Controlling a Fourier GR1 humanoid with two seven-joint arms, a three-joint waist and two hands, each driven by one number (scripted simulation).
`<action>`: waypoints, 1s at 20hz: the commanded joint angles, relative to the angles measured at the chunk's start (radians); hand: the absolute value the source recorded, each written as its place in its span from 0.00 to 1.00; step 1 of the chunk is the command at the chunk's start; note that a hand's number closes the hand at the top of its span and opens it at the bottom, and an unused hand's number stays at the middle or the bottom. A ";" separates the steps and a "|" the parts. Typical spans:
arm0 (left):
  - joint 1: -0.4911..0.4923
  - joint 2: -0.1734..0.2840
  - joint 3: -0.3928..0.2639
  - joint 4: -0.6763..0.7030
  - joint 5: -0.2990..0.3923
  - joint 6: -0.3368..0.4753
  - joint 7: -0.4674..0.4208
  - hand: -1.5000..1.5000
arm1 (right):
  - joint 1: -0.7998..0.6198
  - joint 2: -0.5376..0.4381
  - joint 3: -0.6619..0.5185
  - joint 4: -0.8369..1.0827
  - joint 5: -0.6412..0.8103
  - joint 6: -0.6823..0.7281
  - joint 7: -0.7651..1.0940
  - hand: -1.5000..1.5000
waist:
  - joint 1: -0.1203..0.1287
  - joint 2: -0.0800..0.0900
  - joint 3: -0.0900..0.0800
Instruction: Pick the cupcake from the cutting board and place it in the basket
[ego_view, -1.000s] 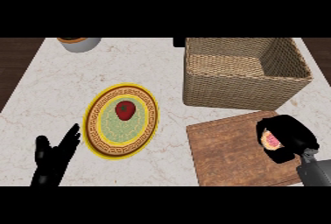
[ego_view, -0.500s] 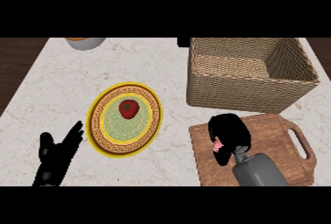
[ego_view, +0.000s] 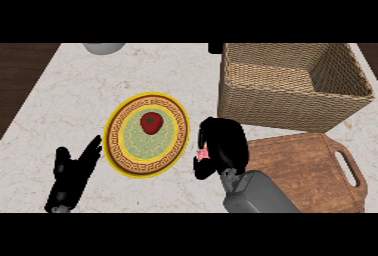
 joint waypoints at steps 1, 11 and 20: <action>0.015 -0.005 -0.011 0.022 -0.001 -0.008 0.007 0.50 | -0.065 0.012 -0.014 -0.151 -0.129 -0.261 0.105 1.00 | 0.005 -0.002 -0.003; 0.030 0.010 0.024 0.039 0.008 -0.010 0.018 0.50 | -0.548 0.012 -0.109 -0.099 -0.018 -0.340 0.466 1.00 | -0.034 -0.005 -0.010; 0.077 0.019 0.036 -0.010 0.008 -0.017 0.002 0.50 | -0.762 -0.017 -0.405 0.037 -0.019 -0.215 0.431 1.00 | -0.048 -0.003 -0.008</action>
